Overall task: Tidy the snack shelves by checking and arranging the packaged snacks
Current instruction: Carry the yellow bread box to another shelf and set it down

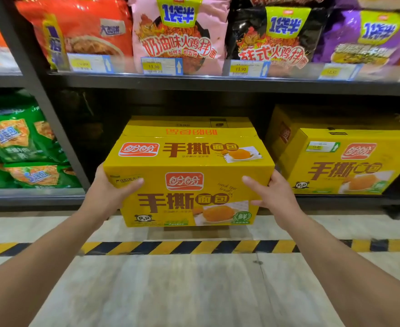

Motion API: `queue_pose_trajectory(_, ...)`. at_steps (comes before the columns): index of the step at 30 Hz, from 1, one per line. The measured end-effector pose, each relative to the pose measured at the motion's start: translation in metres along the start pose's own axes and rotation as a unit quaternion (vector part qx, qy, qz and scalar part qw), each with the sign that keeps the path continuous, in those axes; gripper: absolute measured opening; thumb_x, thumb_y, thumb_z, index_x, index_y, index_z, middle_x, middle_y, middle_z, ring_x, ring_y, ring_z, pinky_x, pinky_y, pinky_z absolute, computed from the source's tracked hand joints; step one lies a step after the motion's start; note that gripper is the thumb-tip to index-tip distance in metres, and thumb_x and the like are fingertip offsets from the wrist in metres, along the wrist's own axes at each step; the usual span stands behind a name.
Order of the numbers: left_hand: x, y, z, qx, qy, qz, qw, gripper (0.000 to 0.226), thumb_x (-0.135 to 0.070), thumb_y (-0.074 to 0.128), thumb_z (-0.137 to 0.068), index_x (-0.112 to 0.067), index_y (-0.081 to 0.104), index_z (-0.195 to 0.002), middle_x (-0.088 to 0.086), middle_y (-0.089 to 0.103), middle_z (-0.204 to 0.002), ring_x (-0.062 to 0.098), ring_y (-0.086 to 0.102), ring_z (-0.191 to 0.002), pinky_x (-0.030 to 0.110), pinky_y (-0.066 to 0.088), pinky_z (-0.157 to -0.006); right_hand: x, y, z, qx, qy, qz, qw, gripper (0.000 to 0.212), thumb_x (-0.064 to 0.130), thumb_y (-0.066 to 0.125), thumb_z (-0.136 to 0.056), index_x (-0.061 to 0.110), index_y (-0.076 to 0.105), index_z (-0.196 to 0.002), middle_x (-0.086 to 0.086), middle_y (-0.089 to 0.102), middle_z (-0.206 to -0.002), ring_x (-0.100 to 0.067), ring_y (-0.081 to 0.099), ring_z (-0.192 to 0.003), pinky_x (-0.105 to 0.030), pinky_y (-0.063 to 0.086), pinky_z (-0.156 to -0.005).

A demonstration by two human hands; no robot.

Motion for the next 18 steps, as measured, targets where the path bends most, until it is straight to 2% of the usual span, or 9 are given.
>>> queue_pose_trajectory(3, 0.019, 0.007, -0.004, -0.027, 0.035, -0.109, 0.993, 0.089, -0.034, 0.086, -0.083, -0.018, 0.031, -0.151, 0.009, 0.062, -0.143, 0.036, 0.062, -0.129, 0.06, 0.051, -0.101, -0.03, 0.004, -0.005, -0.031, -0.037, 0.098, 0.994, 0.064, 0.036, 0.087, -0.084, 0.032, 0.056, -0.14, 0.009, 0.07, -0.124, -0.018, 0.068, -0.115, -0.053, 0.06, -0.095)
queue_pose_trajectory(7, 0.026, 0.013, -0.008, -0.055, 0.052, -0.094, 0.993, 0.078, -0.037, 0.083, -0.086, -0.02, 0.039, -0.148, 0.008, 0.065, -0.14, 0.036, 0.064, -0.125, 0.06, 0.052, -0.099, -0.057, 0.013, -0.011, -0.065, -0.028, 0.095, 0.993, 0.055, 0.048, 0.084, -0.084, 0.034, 0.06, -0.132, 0.012, 0.073, -0.118, -0.014, 0.07, -0.109, -0.053, 0.062, -0.092)
queue_pose_trajectory(12, 0.025, 0.019, -0.035, -0.071, 0.05, -0.092, 0.992, 0.072, -0.037, 0.08, -0.089, -0.017, 0.043, -0.147, 0.01, 0.065, -0.139, 0.038, 0.064, -0.125, 0.06, 0.054, -0.096, -0.057, 0.028, -0.041, -0.067, -0.035, 0.083, 0.994, 0.053, 0.044, 0.082, -0.087, 0.034, 0.061, -0.134, 0.012, 0.074, -0.119, -0.017, 0.07, -0.112, -0.054, 0.061, -0.093)
queue_pose_trajectory(18, 0.022, 0.027, -0.08, -0.08, 0.039, -0.082, 0.993, 0.069, -0.041, 0.08, -0.089, -0.018, 0.045, -0.145, 0.008, 0.066, -0.138, 0.035, 0.065, -0.125, 0.057, 0.053, -0.1, -0.05, 0.045, -0.081, -0.063, -0.037, 0.102, 0.992, 0.051, 0.046, 0.079, -0.088, 0.033, 0.057, -0.132, 0.009, 0.072, -0.12, -0.02, 0.069, -0.113, -0.055, 0.061, -0.093)
Point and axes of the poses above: each hand's wrist, its own z-axis away from the middle knuckle, its own y-axis out of the palm, x = y × z, the point moved 1 cm from there along -z, towards the middle knuckle
